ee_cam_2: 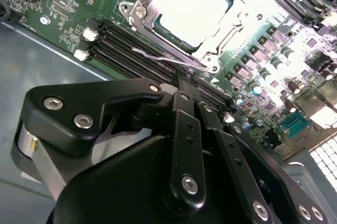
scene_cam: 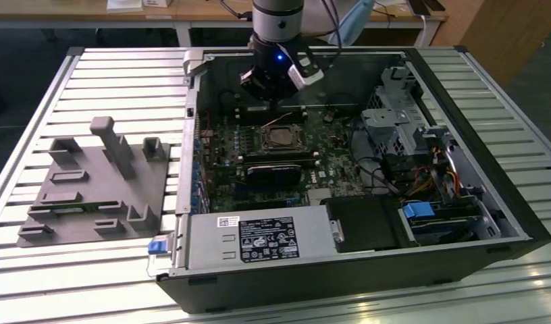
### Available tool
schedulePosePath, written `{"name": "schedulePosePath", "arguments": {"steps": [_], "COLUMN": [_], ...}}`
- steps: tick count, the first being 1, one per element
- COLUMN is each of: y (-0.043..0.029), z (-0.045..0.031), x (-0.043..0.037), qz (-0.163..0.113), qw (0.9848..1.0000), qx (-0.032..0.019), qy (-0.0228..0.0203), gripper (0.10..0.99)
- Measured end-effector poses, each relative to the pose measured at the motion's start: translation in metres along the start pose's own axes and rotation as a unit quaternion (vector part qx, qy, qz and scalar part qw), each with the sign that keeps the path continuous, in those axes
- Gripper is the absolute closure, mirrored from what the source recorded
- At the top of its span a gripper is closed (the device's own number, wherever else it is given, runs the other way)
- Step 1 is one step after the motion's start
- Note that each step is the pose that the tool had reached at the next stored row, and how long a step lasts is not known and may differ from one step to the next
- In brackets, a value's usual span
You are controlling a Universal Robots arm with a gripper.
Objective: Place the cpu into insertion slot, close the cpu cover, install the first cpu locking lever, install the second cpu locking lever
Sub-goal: 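Install the first cpu locking lever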
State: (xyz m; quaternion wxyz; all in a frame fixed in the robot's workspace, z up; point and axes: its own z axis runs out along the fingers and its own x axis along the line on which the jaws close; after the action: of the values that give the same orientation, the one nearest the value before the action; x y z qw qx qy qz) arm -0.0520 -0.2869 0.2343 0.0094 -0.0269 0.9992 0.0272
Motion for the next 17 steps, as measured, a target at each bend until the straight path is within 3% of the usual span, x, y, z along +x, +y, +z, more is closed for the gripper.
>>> {"name": "schedulePosePath", "arguments": {"steps": [5, 17], "y": [0.0007, 0.0013], "z": [0.0020, 0.0073], "x": [-0.0075, -0.0143], "qz": [0.000, 0.001], "qw": [1.0000, 1.0000], "qx": [0.0000, 0.0001], "qy": [0.0001, 0.0000], "gripper": [0.980, 0.980]}}
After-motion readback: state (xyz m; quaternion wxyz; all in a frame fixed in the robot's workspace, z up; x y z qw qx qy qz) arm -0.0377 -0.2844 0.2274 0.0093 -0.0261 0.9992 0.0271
